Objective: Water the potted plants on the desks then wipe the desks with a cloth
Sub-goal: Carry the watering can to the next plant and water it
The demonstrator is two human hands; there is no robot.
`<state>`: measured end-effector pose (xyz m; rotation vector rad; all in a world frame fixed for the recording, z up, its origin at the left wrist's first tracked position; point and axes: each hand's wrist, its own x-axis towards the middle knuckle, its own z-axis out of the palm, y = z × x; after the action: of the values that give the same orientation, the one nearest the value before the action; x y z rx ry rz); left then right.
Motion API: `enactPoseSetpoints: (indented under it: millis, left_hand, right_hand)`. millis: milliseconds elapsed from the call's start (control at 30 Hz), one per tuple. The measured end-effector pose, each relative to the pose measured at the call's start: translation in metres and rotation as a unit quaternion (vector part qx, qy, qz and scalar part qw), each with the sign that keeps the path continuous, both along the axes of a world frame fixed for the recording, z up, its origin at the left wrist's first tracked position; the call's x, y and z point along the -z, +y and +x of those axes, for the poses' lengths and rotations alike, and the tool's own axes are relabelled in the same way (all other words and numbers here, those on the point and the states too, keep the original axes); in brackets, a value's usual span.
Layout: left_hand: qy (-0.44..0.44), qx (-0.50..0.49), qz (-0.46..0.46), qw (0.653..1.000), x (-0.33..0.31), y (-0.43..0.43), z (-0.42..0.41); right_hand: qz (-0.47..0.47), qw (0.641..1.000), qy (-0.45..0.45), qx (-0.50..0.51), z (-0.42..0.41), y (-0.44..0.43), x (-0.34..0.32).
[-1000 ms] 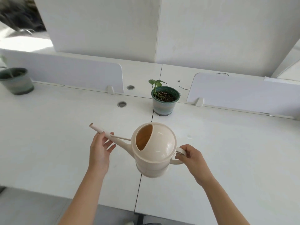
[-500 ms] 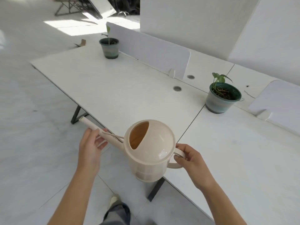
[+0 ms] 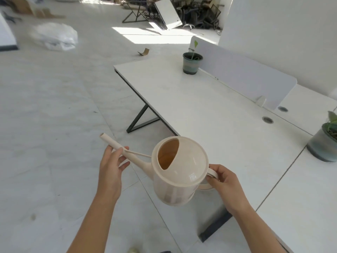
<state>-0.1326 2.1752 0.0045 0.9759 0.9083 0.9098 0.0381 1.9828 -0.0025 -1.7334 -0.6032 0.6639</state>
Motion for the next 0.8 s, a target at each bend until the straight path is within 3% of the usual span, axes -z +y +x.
enactPoseSetpoints:
  millis: [367, 800]
  left_hand:
    - [-0.007, -0.015, -0.001, 1.0, -0.004, 0.125, -0.065]
    - [0.023, -0.012, 0.0, 1.0, 0.0, 0.289, -0.028]
  right_hand:
    - [0.001, 1.0, -0.001, -0.025, -0.056, 0.137, -0.006]
    - [0.006, 0.998, -0.002, -0.068, 0.0, 0.31, 0.008]
